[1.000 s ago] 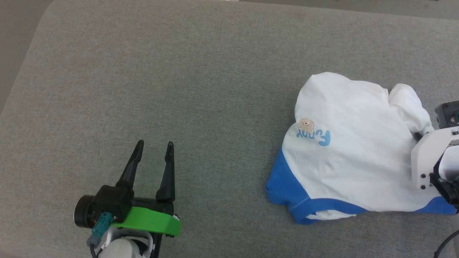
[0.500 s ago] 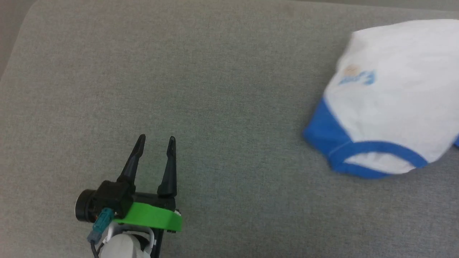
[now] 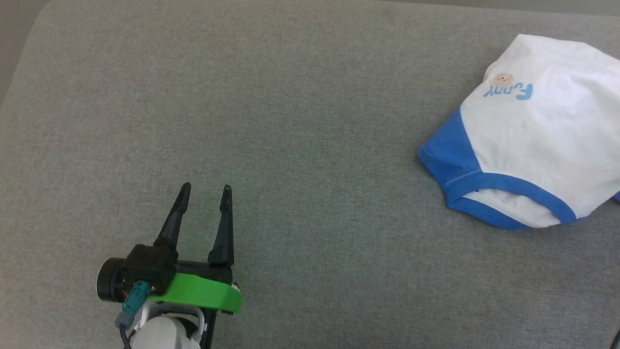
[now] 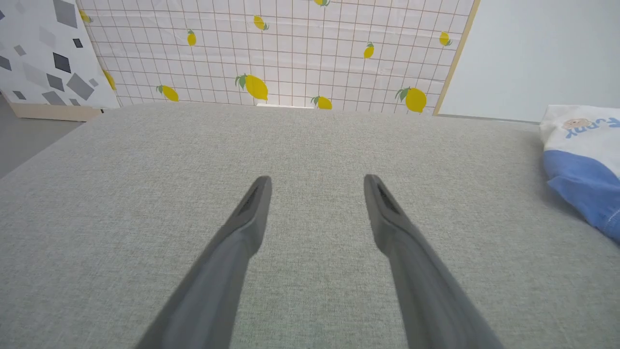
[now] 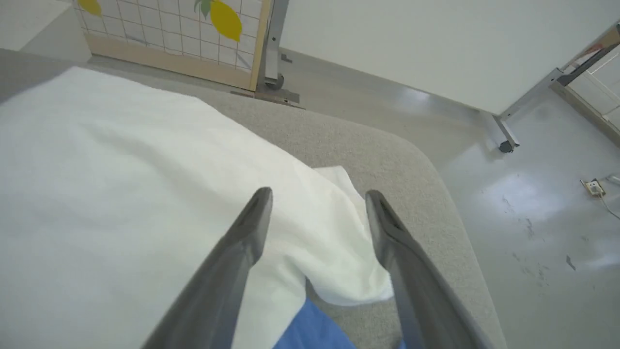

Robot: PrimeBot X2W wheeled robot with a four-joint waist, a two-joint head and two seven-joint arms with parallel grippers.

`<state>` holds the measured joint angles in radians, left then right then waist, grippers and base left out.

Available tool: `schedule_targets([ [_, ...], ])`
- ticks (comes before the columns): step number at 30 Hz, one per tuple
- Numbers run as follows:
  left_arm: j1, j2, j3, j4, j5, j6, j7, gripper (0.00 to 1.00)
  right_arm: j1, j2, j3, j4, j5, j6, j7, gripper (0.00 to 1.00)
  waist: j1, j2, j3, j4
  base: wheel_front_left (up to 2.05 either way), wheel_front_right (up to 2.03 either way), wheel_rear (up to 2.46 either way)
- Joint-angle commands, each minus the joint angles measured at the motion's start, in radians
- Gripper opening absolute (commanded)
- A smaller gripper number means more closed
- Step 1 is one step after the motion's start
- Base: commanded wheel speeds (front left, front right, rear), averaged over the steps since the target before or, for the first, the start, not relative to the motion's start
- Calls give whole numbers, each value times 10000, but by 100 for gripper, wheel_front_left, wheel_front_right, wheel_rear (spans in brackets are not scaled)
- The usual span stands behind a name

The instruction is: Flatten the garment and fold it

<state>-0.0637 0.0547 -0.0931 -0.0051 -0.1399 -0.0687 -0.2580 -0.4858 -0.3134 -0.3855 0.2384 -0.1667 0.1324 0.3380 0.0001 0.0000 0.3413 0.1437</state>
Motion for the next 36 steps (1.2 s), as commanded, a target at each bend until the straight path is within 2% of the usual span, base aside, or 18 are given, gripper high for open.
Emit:
schedule_targets([
  [1,-142,-45,31,8,115,-17,-38,100,-195,178,310,-280,243,-17,-168,100,-1,0,-196,-164,0,0,0],
  [4,-60,-45,39,38,107,-17,-38,100,-61,633,1173,-838,1113,-17,71,100,-1,0,-359,-250,0,0,0],
  [9,78,-45,15,30,26,15,-38,100,945,860,3167,-2004,2463,-17,1285,100,-1,0,-471,-291,0,0,0],
  [17,-19,-45,-151,-9,-177,57,-38,100,2360,213,4939,-2414,3644,-17,3242,100,-1,0,-163,131,0,0,0],
  [24,-209,-45,-318,77,-357,130,-38,100,2102,-239,5946,-1817,3520,-17,3518,100,-1,0,140,517,0,0,0],
  [25,-227,-45,-326,97,-372,135,-38,100,2042,-223,6040,-1680,3530,-17,3573,86,-1,0,143,538,0,0,0],
  [26,-244,-45,-340,124,-387,141,-38,100,1962,-213,6164,-1529,3505,-17,3623,53,-1,0,134,562,0,0,0],
  [27,-256,-45,-359,150,-397,146,-38,100,1904,-234,6293,-1429,3457,-17,3656,11,-1,0,110,584,0,0,0],
  [28,-259,-45,-382,187,-409,157,-38,100,1840,-244,6469,-1333,3439,-17,3691,0,-1,0,60,602,0,0,0],
  [33,-171,-45,-369,254,-420,215,-38,100,1578,-4,7066,-1581,3985,-17,3641,0,-1,0,-371,506,0,0,0],
  [34,-50,-45,-326,275,-344,193,-38,100,1552,62,7520,-2213,4644,-17,3891,0,-1,0,-687,362,0,0,0],
  [36,39,-45,-314,275,-316,178,-38,100,1684,30,7925,-2756,5249,-17,4235,0,-1,0,-899,271,0,0,0],
])
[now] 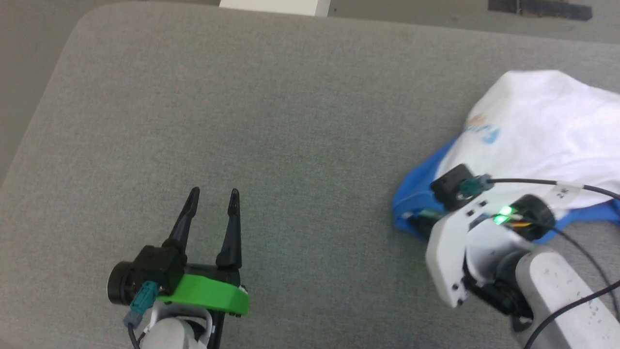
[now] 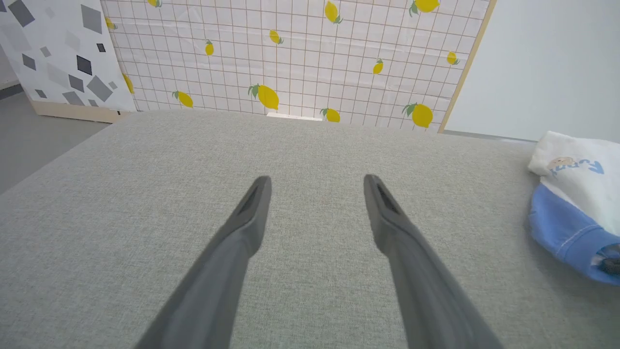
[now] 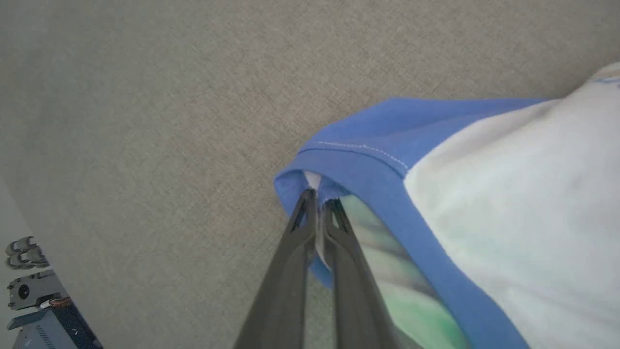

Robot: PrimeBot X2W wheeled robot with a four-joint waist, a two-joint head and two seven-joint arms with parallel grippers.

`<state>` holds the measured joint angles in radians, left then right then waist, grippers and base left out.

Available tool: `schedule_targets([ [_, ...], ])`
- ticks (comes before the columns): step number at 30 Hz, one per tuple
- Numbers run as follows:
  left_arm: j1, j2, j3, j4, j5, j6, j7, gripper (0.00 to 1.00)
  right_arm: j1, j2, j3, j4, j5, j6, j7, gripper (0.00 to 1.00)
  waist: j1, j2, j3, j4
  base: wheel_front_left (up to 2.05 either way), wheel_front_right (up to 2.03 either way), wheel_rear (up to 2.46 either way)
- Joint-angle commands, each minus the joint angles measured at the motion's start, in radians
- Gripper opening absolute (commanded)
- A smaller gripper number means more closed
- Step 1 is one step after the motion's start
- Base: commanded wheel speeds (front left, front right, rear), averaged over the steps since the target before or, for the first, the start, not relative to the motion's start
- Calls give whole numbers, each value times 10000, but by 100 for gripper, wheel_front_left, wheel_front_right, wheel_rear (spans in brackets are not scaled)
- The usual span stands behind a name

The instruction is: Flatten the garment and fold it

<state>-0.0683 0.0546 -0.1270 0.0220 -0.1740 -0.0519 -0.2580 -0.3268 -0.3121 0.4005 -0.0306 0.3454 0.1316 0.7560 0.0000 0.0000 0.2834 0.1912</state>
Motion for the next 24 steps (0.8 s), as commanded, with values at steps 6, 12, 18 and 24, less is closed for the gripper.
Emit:
schedule_targets([
  [6,334,-43,17,13,85,-34,-38,100,1170,-670,1650,-1970,2705,-9,2056,0,0,0,-747,-378,0,0,0],
  [12,530,-43,-1,13,79,-49,-38,100,2664,-1756,1672,-2684,3958,-9,3993,0,0,0,-924,-438,0,0,0],
  [18,608,-43,29,32,92,-80,-38,100,2834,-1810,1365,-2851,3206,-9,3306,100,0,0,-945,-522,0,0,0],
  [24,628,-43,104,-20,114,-77,-38,100,2809,-1429,880,-3095,3425,-9,3230,100,0,0,-1020,-754,0,0,0],
])
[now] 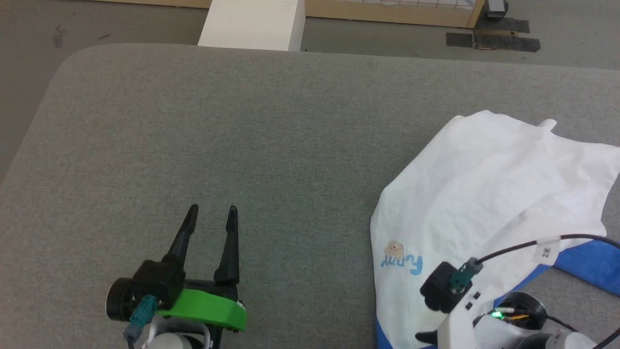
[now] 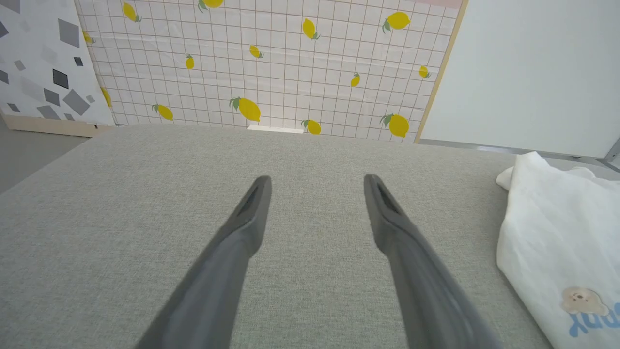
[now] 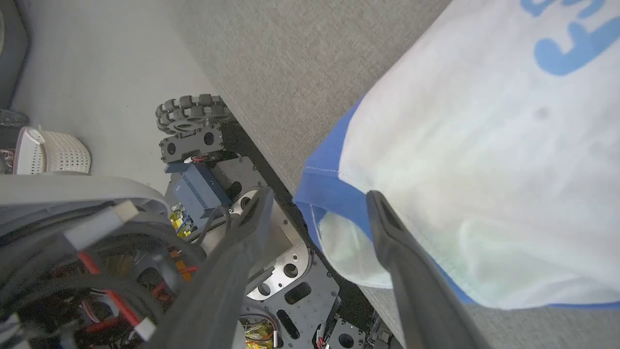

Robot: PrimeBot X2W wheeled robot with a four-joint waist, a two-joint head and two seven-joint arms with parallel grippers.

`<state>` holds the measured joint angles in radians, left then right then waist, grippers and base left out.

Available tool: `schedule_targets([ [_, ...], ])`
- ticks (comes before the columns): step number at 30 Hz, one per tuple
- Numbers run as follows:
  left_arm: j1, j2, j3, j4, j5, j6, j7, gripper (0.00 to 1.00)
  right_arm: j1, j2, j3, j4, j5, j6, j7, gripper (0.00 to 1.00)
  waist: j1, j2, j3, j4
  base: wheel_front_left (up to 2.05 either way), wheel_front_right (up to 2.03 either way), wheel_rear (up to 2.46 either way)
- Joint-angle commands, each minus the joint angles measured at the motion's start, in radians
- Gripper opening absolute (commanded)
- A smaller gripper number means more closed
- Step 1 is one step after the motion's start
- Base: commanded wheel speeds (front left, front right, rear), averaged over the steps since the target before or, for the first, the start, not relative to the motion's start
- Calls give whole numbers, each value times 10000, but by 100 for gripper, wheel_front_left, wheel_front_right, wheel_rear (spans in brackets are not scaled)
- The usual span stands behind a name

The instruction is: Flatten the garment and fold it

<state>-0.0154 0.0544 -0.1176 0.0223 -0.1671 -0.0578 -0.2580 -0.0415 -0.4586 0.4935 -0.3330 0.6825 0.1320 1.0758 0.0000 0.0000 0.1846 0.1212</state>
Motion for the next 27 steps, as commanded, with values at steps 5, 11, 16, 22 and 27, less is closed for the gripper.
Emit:
schedule_targets([
  [5,129,-41,64,-119,49,6,-38,100,288,585,-1378,-715,354,-13,111,100,0,0,-72,-220,0,0,0],
  [11,192,-41,266,-414,110,-11,-38,100,417,1955,-3737,-1788,-1487,-13,-2791,100,0,0,118,-396,0,0,0],
  [16,320,-27,511,-759,223,-62,-38,100,812,3504,-5373,-1377,-3877,-13,-6345,100,0,0,317,-593,0,0,0],
  [22,618,-27,708,-1185,383,-150,-38,100,1488,4070,-7001,-44,-5475,-13,-9542,100,0,0,446,-840,0,0,0],
  [27,626,-29,774,-1263,413,-204,-38,100,1450,4079,-7653,1104,-4818,-13,-10858,100,0,0,565,-1116,0,0,0],
])
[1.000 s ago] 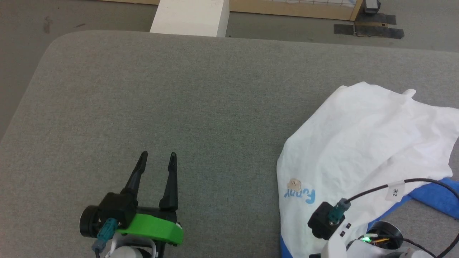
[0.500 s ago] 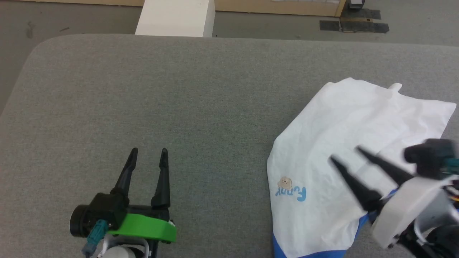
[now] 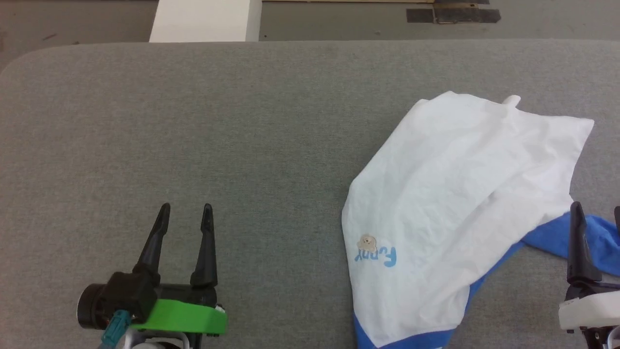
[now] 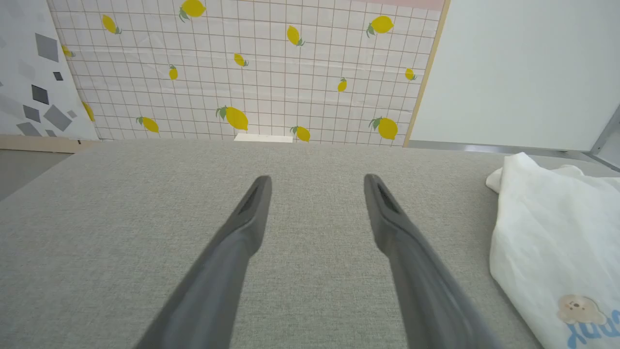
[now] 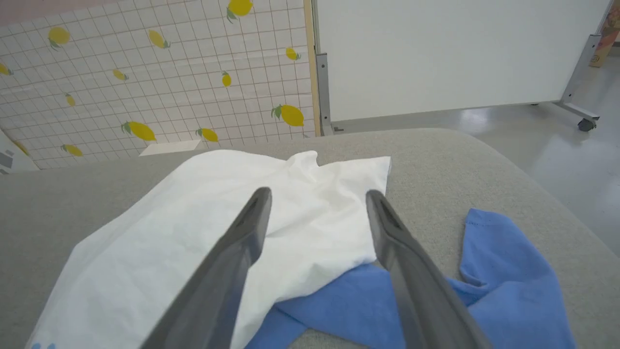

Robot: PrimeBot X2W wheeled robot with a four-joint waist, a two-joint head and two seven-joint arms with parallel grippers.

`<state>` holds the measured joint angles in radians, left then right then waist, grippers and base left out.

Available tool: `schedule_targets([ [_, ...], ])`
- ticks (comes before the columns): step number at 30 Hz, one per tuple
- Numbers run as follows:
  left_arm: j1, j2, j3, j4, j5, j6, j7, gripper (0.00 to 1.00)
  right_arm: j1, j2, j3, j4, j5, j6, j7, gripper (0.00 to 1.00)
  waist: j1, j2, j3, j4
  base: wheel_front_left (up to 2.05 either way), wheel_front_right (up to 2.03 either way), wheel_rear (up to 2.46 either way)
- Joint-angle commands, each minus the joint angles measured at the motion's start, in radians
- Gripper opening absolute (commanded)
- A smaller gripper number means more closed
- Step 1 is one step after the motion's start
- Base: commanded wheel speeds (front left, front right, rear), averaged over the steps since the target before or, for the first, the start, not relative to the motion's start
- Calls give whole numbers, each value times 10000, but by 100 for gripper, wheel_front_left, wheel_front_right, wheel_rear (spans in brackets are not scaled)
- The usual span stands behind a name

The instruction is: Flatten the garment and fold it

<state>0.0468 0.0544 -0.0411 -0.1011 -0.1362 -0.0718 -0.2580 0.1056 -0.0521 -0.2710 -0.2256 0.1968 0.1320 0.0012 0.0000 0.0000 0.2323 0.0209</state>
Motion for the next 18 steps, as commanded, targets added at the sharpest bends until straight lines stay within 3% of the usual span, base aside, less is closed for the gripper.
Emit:
schedule_targets([
  [1,-98,-28,-29,-51,73,-110,-38,100,-71,15,-25,121,41,-13,-220,100,0,0,128,-157,0,0,0],
  [7,-1553,450,-815,164,186,-428,323,100,-567,16,-252,220,-21,-13,-560,100,0,0,451,-264,0,0,0],
  [13,-3652,1242,-2442,930,-229,-577,2446,100,-1033,17,-342,-122,-101,-13,-491,100,0,0,884,-350,0,0,0],
  [18,-4855,1690,-4208,1373,-1299,-585,4028,100,-1264,17,-313,-441,-115,-13,-329,100,0,0,1188,-463,0,0,0],
])
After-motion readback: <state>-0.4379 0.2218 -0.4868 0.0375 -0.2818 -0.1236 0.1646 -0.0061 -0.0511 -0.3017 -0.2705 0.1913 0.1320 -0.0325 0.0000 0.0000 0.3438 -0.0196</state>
